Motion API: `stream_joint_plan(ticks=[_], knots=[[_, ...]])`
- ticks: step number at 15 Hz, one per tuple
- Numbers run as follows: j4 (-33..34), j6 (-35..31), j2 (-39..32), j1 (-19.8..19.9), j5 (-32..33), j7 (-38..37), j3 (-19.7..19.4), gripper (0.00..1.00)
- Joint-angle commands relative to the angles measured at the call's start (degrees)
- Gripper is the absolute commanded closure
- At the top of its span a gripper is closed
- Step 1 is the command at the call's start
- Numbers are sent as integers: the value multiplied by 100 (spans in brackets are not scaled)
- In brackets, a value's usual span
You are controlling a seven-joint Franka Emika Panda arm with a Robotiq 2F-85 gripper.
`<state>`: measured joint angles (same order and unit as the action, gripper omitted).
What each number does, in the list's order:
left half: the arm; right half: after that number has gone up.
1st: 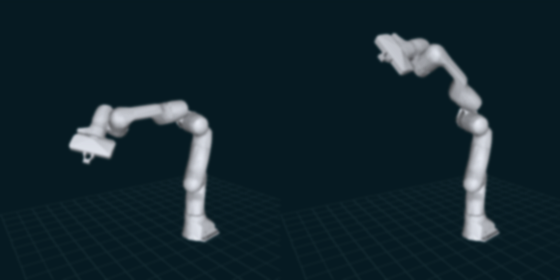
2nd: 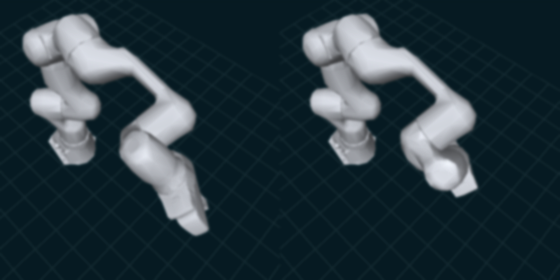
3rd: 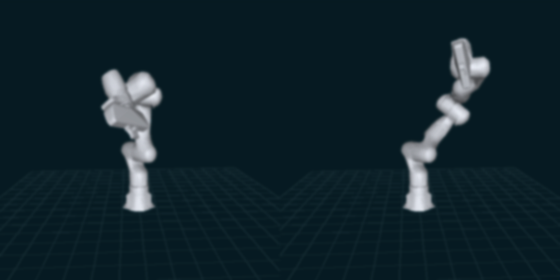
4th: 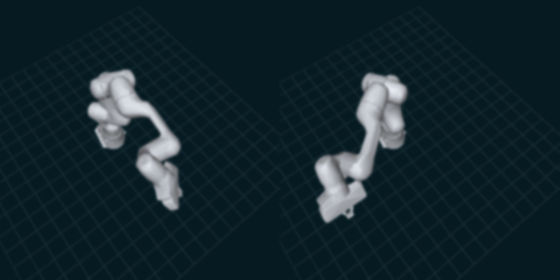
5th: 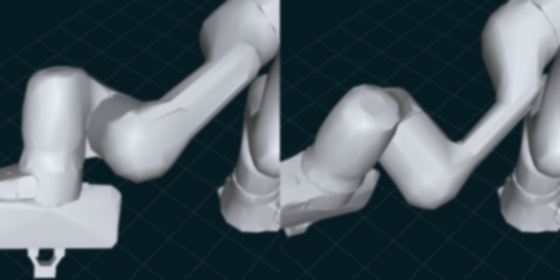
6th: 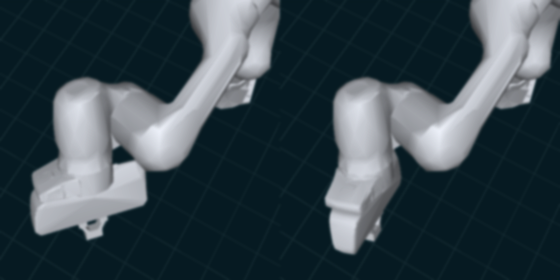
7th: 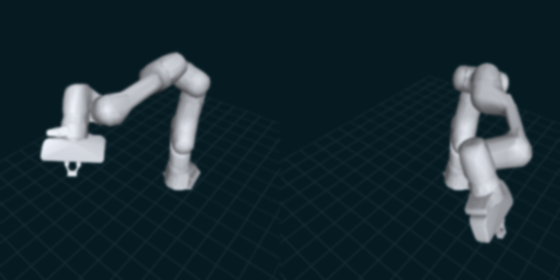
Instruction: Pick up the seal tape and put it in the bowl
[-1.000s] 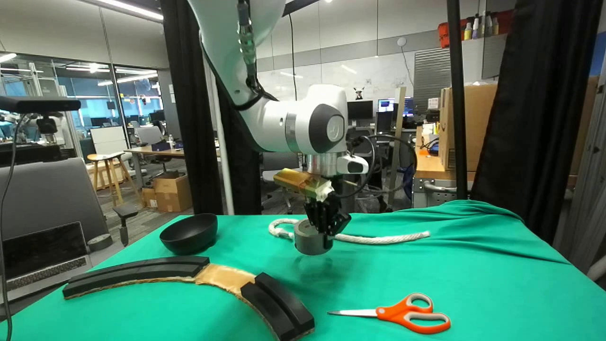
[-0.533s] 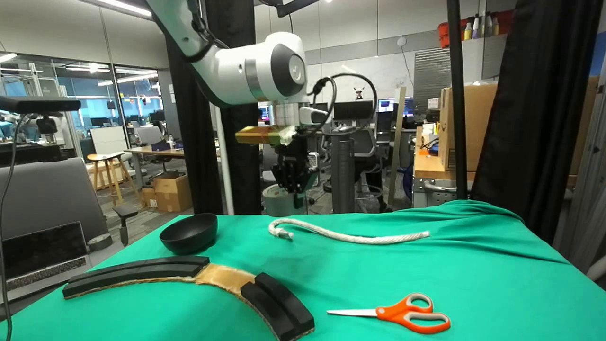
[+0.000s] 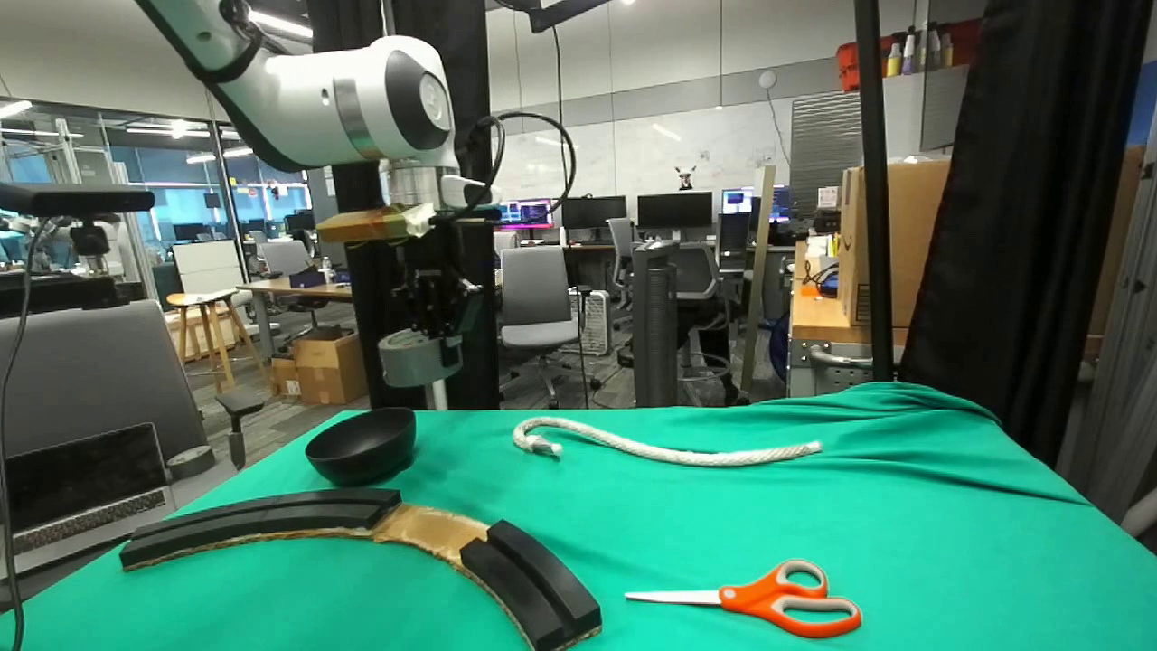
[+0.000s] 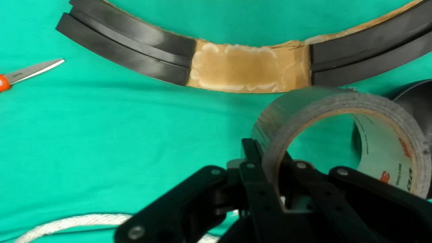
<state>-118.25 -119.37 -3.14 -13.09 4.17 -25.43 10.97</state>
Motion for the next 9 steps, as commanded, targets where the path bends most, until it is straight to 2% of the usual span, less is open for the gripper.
stream_joint_plan(ticks=[1, 4, 9], knots=[[448, -2, -386, -232, 92, -153, 231, 91], [794, -136, -781, -450, 198, -309, 330, 91], [1532, -200, -1527, -803, 315, -423, 278, 91]])
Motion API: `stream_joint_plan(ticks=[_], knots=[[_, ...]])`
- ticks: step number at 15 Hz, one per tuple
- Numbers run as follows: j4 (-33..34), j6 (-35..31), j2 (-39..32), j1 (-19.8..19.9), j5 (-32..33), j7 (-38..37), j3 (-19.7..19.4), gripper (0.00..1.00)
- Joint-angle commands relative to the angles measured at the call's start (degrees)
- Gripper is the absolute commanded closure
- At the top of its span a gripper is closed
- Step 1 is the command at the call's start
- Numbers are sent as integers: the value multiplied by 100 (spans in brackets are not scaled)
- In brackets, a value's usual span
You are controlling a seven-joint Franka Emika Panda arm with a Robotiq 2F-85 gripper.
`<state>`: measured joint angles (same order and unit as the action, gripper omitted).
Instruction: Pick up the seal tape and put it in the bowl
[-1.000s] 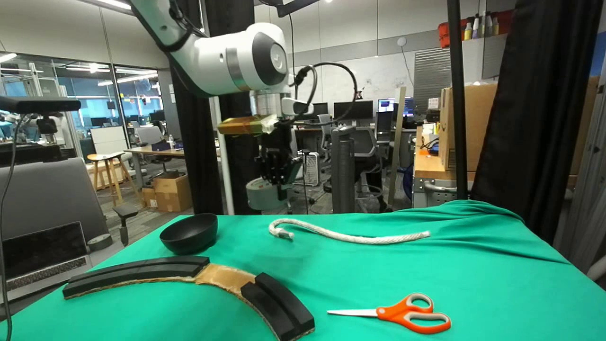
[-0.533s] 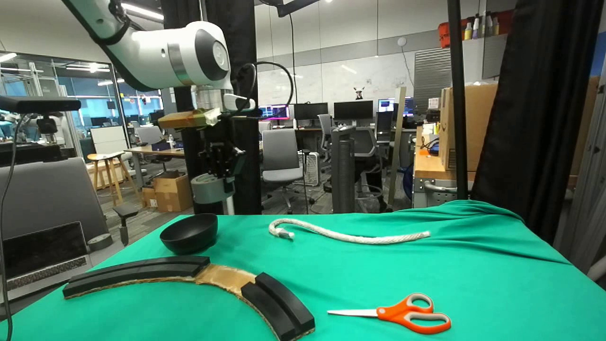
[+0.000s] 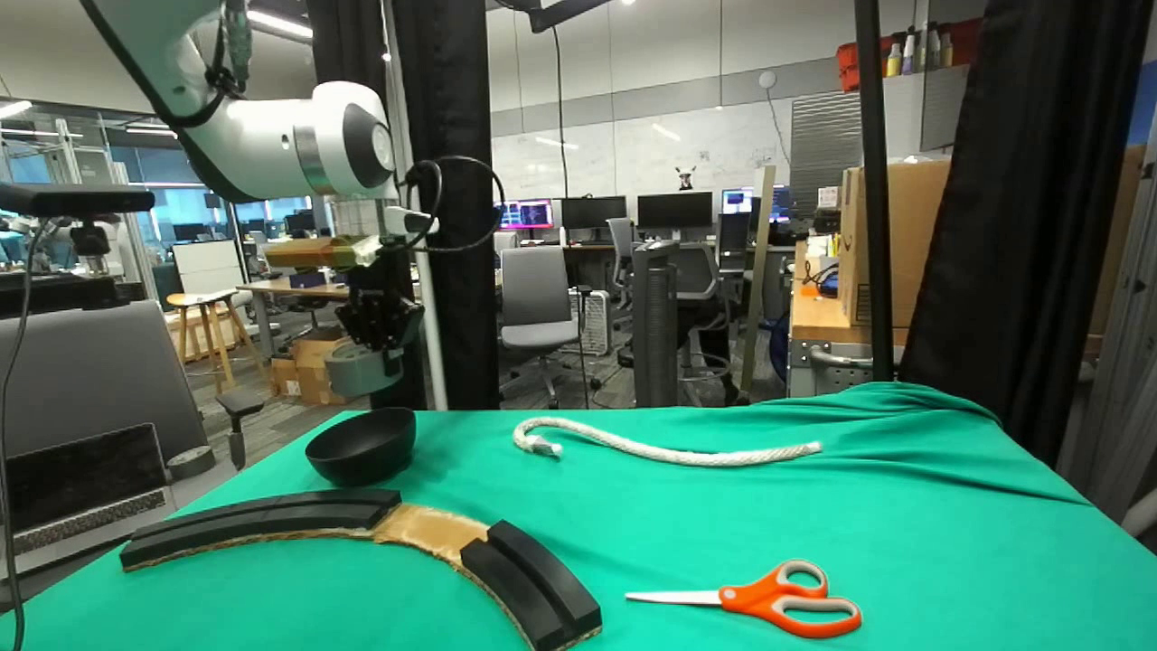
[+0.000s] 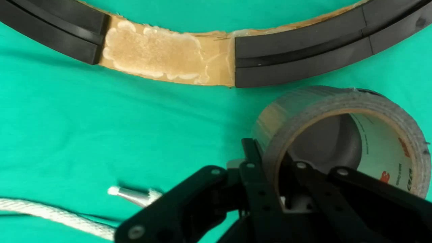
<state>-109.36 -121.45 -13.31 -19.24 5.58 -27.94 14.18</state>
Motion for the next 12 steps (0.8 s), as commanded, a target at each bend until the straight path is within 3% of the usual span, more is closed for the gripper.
stream_joint_plan(ticks=[1, 12], knots=[[771, 20, -622, -241, 178, -174, -65, 91], [1882, 86, -1784, -707, 24, -125, -282, 91]])
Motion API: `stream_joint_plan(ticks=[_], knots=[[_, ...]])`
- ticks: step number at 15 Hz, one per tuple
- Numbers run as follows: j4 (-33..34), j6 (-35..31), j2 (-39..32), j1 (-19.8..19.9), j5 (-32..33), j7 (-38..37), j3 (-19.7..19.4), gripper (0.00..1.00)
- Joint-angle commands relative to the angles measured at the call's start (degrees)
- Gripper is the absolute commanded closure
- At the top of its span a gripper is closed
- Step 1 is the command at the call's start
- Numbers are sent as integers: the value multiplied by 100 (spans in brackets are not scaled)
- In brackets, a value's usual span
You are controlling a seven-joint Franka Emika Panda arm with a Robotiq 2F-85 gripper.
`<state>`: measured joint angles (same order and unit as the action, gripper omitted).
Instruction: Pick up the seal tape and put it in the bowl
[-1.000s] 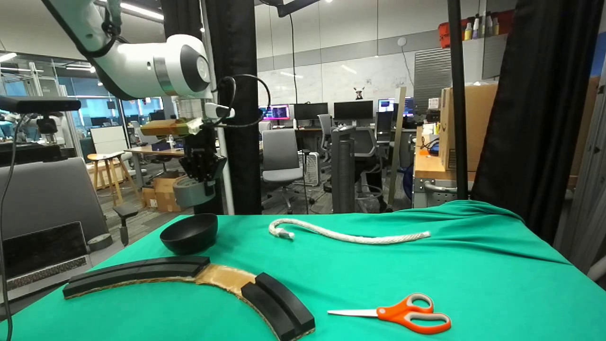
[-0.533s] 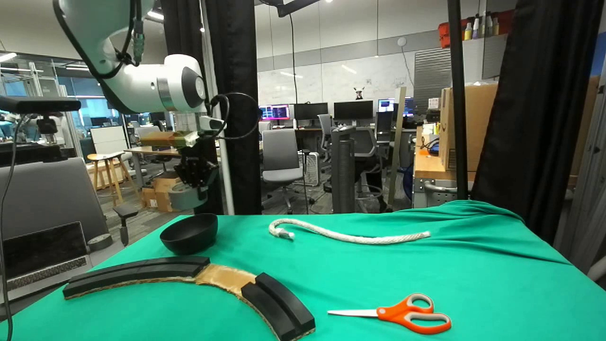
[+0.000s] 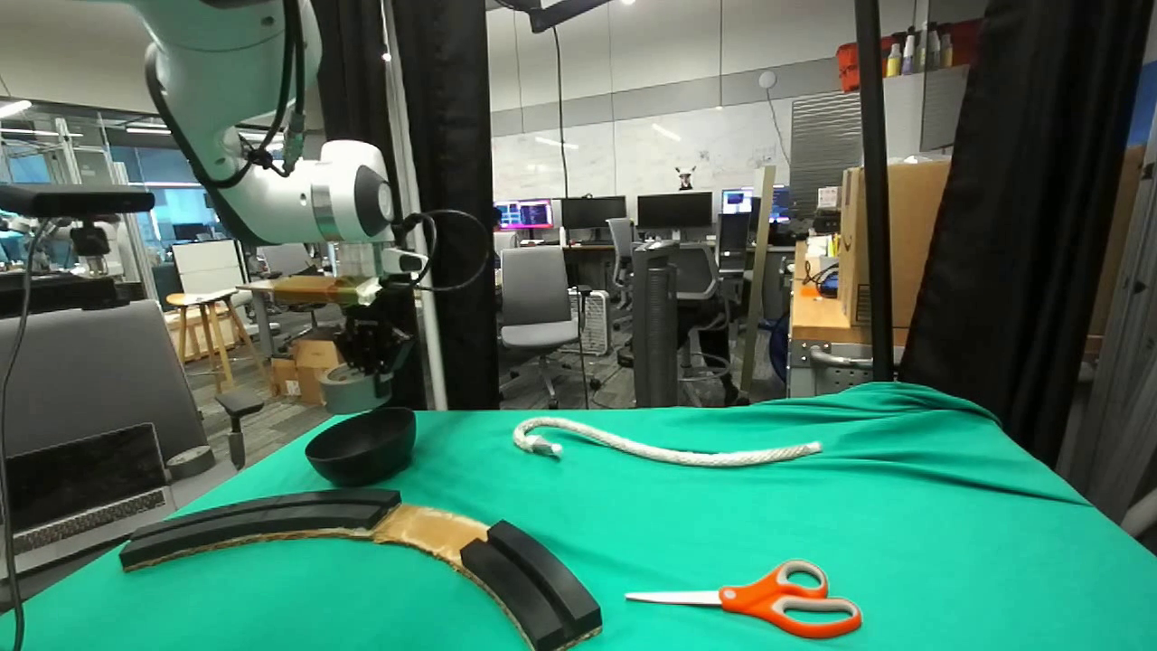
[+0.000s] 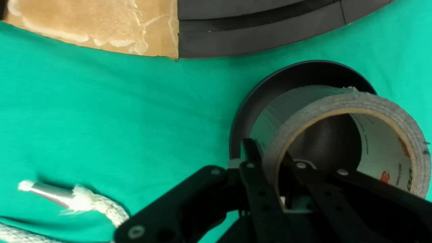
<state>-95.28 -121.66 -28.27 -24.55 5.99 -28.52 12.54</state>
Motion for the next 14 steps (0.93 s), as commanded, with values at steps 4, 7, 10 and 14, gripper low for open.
stream_joint_plan(ticks=[4, 7, 10, 14], knots=[[715, 153, -527, -295, -74, -56, -140, 91], [841, 180, -662, -396, -90, -66, -141, 91], [994, 383, -770, -491, -90, -87, -157, 59], [832, 363, -733, -500, -72, -20, -161, 55]])
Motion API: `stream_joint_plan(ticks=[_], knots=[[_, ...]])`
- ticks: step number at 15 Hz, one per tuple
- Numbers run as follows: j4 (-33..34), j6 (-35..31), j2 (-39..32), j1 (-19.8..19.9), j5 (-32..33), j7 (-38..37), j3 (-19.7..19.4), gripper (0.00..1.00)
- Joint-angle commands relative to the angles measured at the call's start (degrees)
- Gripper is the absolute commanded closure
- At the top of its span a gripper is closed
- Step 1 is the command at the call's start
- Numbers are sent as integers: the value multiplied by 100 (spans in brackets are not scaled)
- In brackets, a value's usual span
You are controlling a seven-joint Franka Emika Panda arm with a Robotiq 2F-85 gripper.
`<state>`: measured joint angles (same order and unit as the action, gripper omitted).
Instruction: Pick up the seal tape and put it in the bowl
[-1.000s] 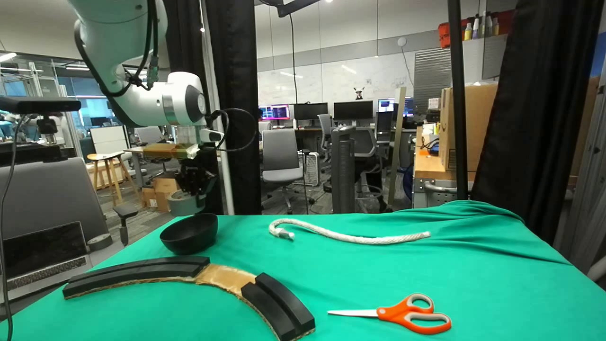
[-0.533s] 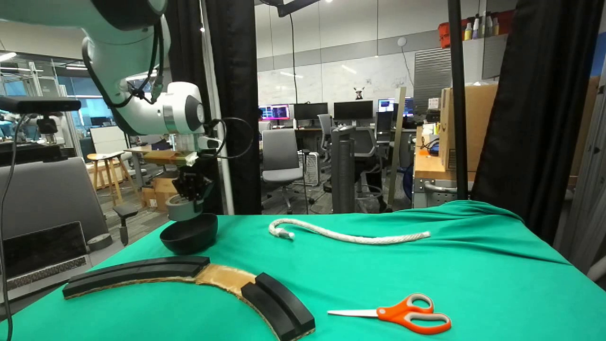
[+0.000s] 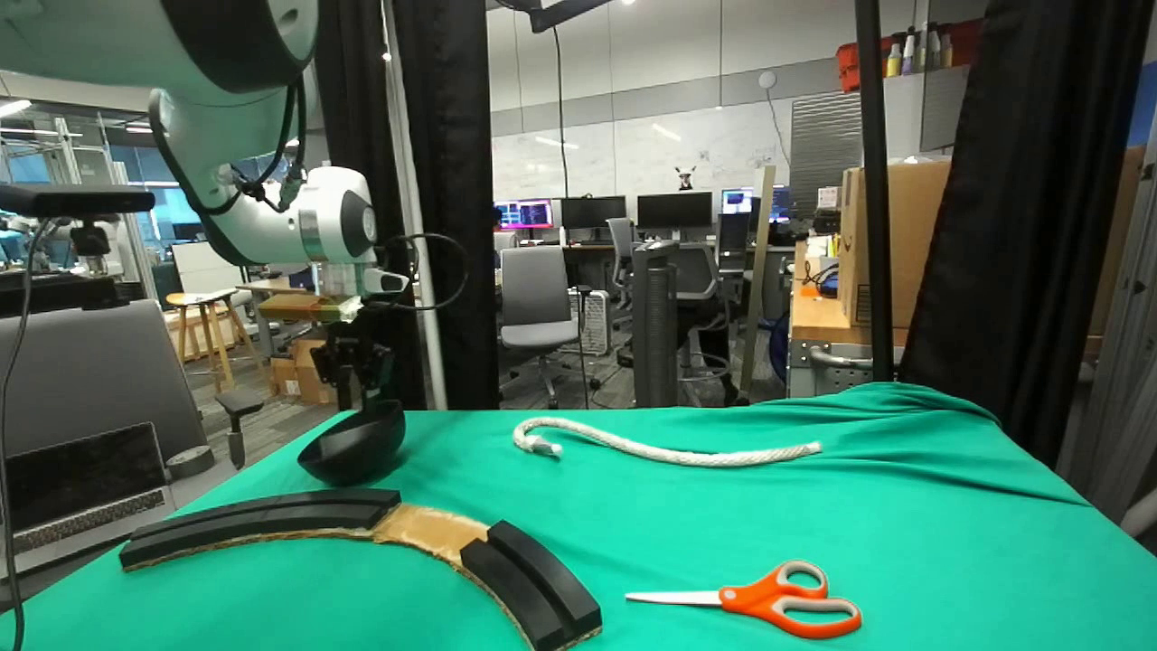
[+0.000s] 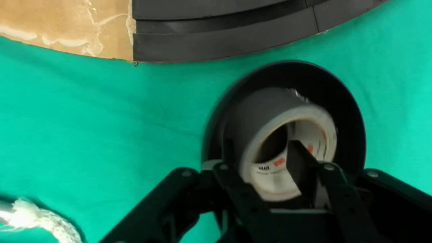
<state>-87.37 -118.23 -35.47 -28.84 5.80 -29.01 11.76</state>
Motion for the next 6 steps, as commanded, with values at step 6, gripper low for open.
stream_joint_plan(ticks=[6], knots=[[135, 113, -53, -87, -53, 21, -91, 37]])
